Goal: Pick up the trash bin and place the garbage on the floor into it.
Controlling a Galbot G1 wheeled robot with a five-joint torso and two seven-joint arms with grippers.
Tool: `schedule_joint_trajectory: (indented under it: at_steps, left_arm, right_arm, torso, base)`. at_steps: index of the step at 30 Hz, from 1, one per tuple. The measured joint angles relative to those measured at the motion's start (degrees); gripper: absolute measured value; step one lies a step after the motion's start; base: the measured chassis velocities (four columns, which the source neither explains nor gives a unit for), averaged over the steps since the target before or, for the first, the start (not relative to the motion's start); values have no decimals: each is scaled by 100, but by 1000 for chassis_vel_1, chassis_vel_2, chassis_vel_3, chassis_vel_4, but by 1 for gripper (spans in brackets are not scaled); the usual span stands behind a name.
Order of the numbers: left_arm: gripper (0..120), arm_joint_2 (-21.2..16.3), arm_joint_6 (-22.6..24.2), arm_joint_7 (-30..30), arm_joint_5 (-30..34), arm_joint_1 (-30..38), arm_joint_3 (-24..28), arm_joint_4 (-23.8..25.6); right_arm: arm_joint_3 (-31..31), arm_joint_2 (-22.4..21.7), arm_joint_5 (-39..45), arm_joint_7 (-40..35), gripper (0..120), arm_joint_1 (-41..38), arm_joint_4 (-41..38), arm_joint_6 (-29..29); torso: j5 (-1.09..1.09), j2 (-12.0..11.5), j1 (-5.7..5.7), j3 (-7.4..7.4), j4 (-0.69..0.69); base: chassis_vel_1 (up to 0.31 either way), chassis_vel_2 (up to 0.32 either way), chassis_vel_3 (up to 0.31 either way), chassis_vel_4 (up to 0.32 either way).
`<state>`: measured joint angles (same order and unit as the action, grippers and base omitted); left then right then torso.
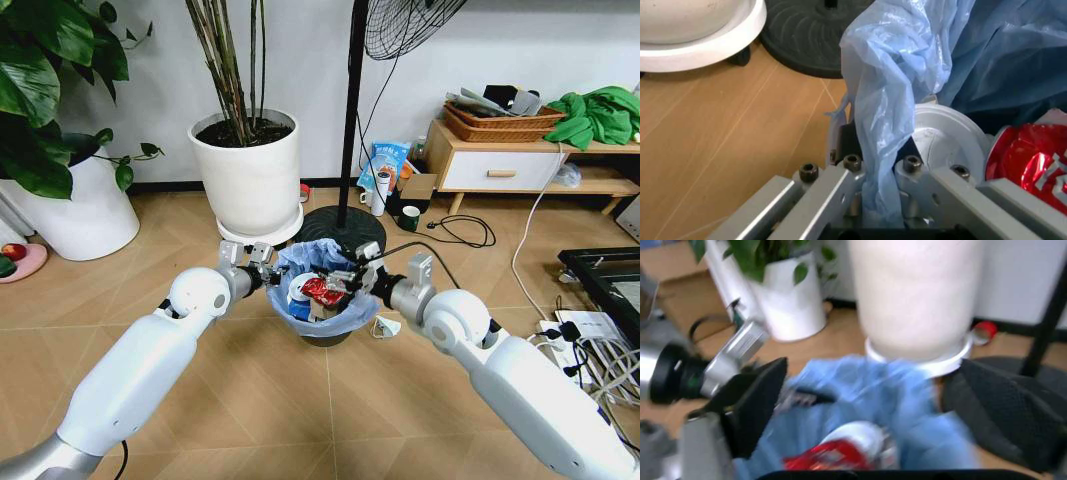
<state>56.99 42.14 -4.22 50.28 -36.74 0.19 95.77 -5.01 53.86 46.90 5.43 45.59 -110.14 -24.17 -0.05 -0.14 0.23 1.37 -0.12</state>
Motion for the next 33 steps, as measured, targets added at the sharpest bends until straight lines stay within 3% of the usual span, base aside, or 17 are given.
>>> schedule_joint_trajectory:
  at_steps: [6,13,19,23,33]
  left_arm:
    - [0,-80,0,1,-5,-105,-102,54]
    - [0,-239,0,36,1,-236,-335,128]
    - [0,-334,0,39,47,-283,-404,187]
    - [0,-392,0,39,75,-333,-459,257]
    - [0,-438,0,13,102,-404,-508,329]
  right_arm:
    - [-724,-122,3,-88,100,295,61,-3]
    - [-1321,-144,-368,34,100,481,967,110]
    - [-1316,19,-855,373,100,538,1948,305]
    - [-1105,361,-1542,586,100,482,3188,697]
    - [-850,1103,-2143,915,100,253,4802,1187]
  torso:
    - [0,0,0,-1,-2]
    - [-1,0,0,0,-1]
    - [-1,0,0,0,-1]
    - [2,0,-1,0,-2]
    - [0,0,-1,0,0]
  base:
    - [0,0,0,0]
    - [0,0,0,0]
    - [0,0,0,0]
    - [0,0,0,0]
    - [0,0,0,0]
